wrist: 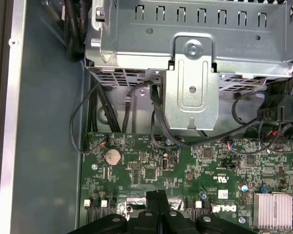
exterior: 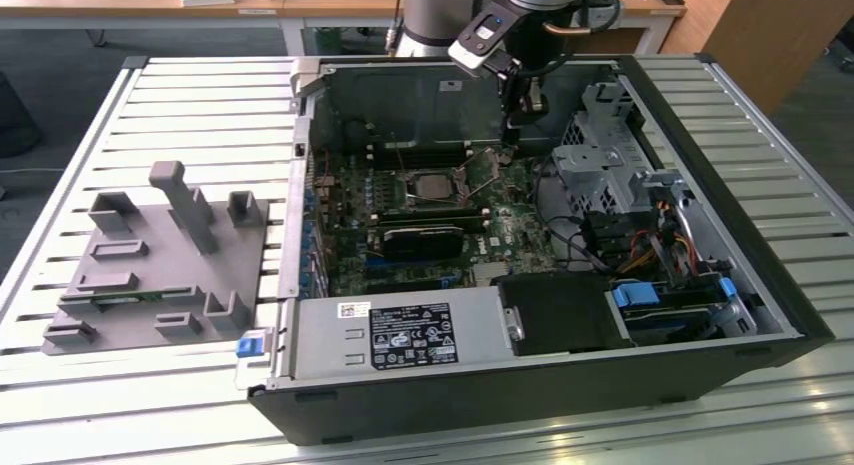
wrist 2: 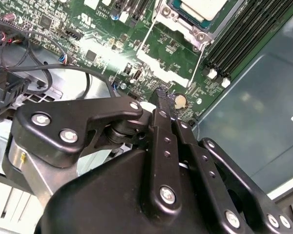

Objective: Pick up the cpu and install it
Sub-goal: 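Close the cpu cover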

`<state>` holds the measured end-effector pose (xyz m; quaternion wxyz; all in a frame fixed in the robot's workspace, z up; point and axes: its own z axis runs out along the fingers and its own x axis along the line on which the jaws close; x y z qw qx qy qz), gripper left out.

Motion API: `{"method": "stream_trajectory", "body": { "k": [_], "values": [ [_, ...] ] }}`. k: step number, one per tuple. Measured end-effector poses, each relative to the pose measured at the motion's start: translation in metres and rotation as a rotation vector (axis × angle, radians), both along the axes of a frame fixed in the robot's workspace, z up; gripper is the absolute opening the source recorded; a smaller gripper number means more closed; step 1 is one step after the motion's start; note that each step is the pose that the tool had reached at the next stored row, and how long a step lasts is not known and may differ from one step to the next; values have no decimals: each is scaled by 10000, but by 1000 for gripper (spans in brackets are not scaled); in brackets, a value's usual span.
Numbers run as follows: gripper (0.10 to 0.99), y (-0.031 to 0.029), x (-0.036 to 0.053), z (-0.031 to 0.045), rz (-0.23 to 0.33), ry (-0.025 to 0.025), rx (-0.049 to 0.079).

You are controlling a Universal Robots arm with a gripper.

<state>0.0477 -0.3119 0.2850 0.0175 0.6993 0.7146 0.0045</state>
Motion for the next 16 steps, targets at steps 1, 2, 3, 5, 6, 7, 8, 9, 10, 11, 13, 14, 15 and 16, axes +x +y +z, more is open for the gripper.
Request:
{"method": "stream_trajectory", "body": {
  "k": [1,2,3,5,6,7,8,9,10,11,13,14,15,16],
  "values": [
    [106,0,9,0,-1,0,0],
    [106,0,18,0,-1,0,0],
    [106,0,28,0,-1,0,0],
    [106,0,46,0,0,0,0],
    [106,0,55,0,0,0,0],
    [106,0,64,0,0,0,0],
    [106,0,73,0,0,0,0],
    [106,0,82,0,0,0,0],
    [106,0,92,0,0,0,0],
    [106,0,101,0,-1,0,0],
    [106,0,119,0,-1,0,0],
    [106,0,128,0,-1,0,0],
    [106,0,137,0,-1,0,0],
    [106,0,146,0,0,0,0]
  ]
}}
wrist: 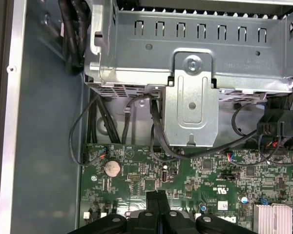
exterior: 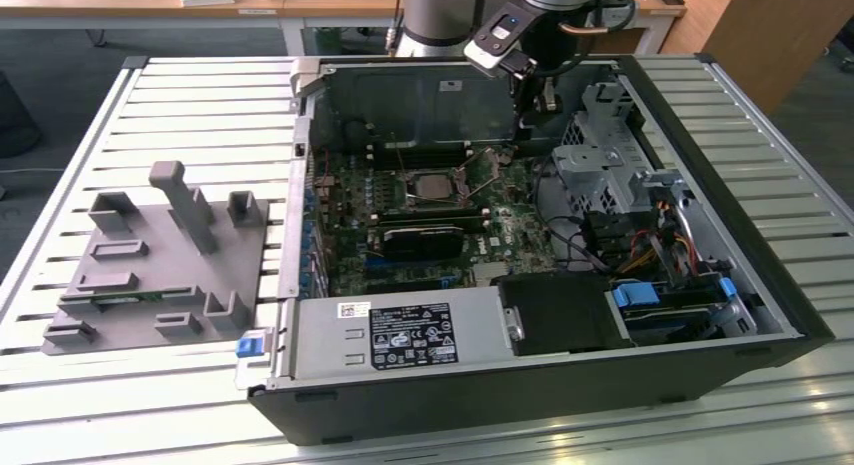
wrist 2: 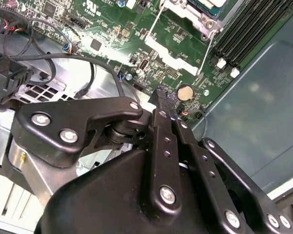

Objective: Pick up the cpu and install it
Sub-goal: 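Close the cpu cover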

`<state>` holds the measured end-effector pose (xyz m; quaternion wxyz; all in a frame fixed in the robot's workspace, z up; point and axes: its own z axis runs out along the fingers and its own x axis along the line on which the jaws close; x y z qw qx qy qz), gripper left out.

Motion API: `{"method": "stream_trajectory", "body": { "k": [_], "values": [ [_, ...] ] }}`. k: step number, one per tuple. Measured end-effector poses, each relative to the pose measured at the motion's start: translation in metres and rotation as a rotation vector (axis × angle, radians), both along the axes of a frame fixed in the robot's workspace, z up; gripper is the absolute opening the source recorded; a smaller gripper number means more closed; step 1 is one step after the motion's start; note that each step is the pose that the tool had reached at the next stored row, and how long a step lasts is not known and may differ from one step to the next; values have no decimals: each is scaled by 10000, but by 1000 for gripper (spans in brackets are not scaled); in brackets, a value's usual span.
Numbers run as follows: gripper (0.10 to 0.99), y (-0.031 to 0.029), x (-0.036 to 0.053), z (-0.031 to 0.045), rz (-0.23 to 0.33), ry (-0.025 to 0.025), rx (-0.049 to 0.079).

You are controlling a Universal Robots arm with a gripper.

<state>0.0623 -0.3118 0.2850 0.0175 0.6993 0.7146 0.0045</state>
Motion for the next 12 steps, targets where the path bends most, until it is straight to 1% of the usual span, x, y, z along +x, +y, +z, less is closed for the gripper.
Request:
{"method": "stream_trajectory", "body": {
  "k": [4,12],
  "values": [
    [106,0,32,0,0,1,-1],
    [106,0,25,0,0,0,0]
  ]
}}
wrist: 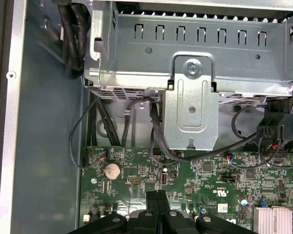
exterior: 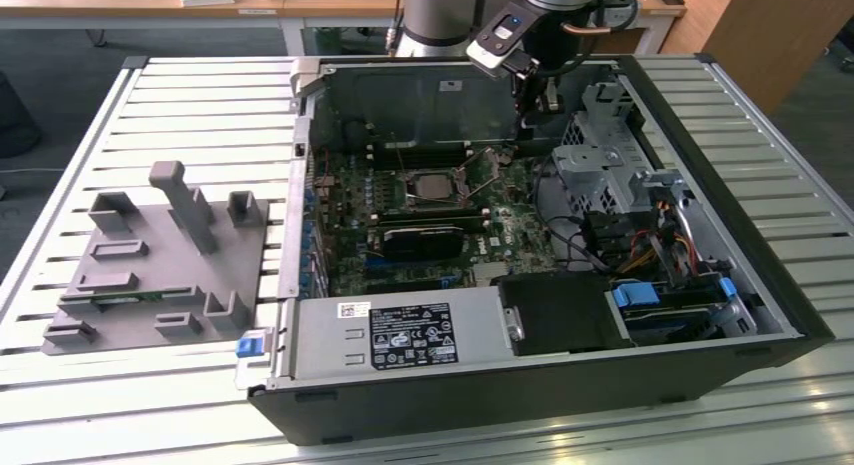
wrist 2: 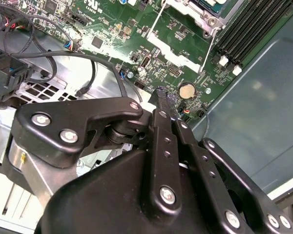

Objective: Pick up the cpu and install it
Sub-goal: 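Close the cpu cover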

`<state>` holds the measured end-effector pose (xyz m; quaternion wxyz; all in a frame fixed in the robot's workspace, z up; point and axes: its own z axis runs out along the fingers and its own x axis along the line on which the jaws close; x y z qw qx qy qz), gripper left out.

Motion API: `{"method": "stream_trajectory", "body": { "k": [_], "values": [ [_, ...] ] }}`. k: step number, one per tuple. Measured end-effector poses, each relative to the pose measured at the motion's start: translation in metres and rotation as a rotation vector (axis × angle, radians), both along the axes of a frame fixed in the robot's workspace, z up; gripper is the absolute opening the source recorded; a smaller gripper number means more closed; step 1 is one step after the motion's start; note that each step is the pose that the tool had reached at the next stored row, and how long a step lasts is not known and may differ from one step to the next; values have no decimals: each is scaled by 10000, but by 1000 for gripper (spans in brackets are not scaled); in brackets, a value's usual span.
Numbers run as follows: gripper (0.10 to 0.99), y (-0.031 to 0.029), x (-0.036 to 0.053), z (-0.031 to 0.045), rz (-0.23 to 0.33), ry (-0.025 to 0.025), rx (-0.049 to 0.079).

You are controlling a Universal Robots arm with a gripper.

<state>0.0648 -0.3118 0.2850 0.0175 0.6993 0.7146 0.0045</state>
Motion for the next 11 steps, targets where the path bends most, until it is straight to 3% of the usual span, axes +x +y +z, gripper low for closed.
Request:
{"method": "stream_trajectory", "body": {
  "k": [11],
  "values": [
    [106,1,22,-1,0,-1,1]
  ]
}}
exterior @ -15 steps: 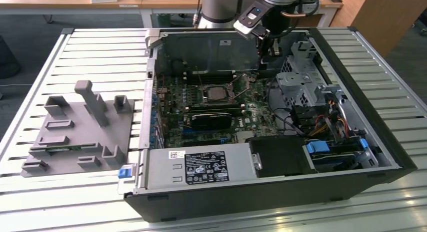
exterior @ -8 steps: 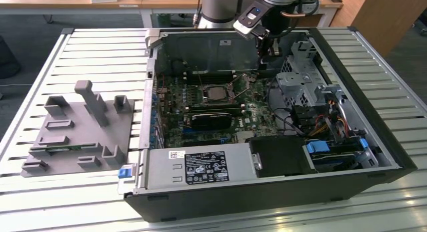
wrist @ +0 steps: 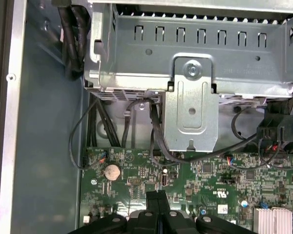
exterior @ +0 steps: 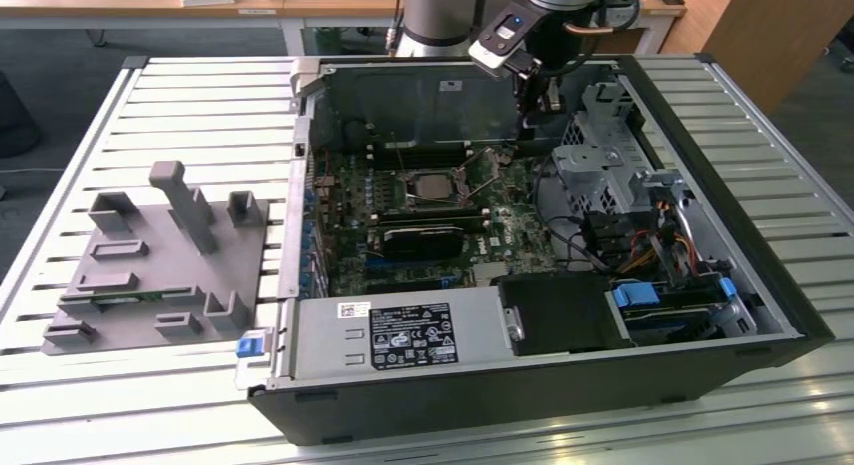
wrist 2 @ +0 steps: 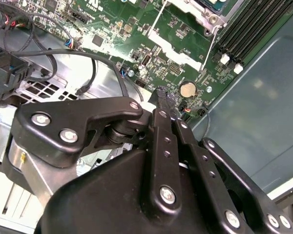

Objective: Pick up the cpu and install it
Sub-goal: 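Close the cpu cover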

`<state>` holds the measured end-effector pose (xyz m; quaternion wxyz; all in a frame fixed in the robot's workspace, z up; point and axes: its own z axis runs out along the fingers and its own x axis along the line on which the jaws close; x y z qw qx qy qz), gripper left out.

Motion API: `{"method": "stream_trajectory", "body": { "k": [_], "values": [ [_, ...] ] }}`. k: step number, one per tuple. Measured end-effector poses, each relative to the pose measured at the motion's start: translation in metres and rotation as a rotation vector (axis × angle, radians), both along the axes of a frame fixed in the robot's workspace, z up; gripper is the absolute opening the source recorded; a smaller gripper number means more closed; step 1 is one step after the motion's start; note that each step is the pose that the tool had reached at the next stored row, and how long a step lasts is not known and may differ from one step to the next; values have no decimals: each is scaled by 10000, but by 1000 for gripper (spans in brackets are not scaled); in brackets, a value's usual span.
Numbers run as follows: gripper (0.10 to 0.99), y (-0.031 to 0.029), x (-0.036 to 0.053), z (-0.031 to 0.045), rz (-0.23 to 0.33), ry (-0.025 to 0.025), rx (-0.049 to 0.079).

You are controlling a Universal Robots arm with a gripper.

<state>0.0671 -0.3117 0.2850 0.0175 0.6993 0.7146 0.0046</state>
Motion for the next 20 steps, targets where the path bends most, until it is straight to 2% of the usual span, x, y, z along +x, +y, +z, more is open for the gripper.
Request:
{"method": "stream_trajectory", "body": {
  "k": [6,15,20],
  "values": [
    [106,-1,1,-21,0,1,-1],
    [106,-3,-6,-183,0,13,-1],
    [106,-3,-6,-273,0,47,0]
  ]
}}
